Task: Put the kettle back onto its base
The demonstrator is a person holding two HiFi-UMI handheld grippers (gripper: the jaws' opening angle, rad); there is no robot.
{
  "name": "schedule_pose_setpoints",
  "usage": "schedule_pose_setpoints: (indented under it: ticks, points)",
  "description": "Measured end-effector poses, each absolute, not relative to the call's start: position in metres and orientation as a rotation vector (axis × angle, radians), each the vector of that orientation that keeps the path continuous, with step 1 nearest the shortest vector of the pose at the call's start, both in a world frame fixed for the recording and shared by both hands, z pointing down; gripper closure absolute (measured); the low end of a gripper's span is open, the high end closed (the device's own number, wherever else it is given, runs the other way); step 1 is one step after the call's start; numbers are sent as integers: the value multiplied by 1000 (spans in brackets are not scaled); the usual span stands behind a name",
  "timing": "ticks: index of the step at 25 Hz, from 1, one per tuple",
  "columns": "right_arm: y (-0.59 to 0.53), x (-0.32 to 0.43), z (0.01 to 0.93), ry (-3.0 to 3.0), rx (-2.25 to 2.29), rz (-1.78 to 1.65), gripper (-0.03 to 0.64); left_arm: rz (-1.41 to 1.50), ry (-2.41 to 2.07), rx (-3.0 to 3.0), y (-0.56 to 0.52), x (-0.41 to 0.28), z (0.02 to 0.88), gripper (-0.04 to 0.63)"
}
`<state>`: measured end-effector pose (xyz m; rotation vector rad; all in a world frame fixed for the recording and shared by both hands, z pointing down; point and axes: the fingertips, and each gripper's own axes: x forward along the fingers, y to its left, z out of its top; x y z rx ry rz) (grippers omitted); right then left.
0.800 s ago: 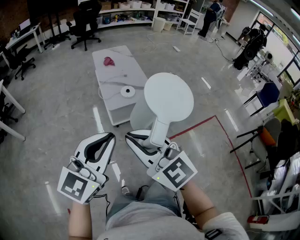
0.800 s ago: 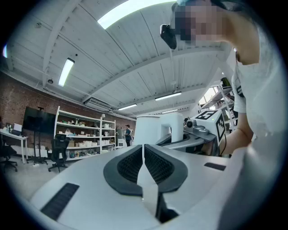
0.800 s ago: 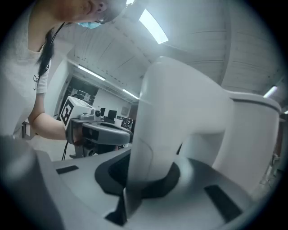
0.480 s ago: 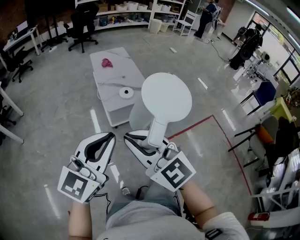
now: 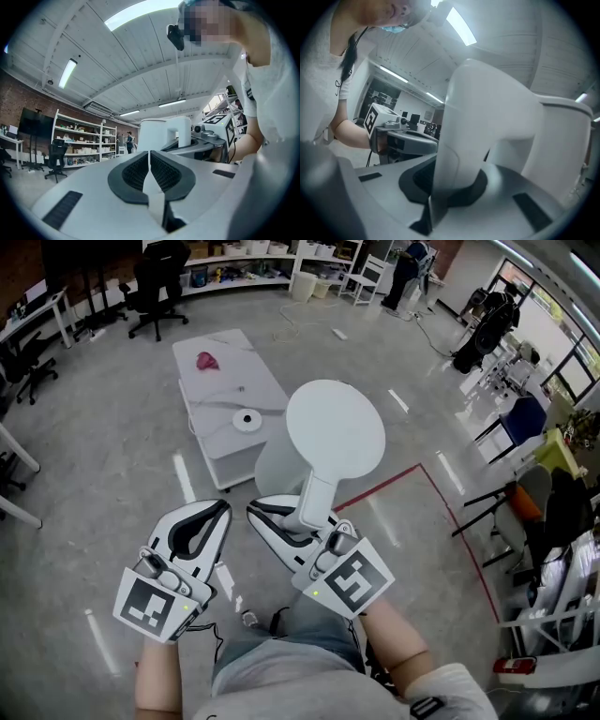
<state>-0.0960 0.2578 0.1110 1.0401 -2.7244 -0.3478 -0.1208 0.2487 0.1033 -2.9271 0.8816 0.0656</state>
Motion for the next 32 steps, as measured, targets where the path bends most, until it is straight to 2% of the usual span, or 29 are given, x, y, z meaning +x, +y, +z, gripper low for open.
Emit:
schedule_pose_setpoints:
  ticks: [10,20,32]
  points:
    - [209,-68,129,-2692,948,-413,592,57,917,-2935,192,-84,121,574]
    - [103,12,132,-2736,776,-459,592,93,1060,-2856,85,-6,115,574]
    - [14,37,154,-2766,643,-472,592,77,1213,-2798,-1,15,132,574]
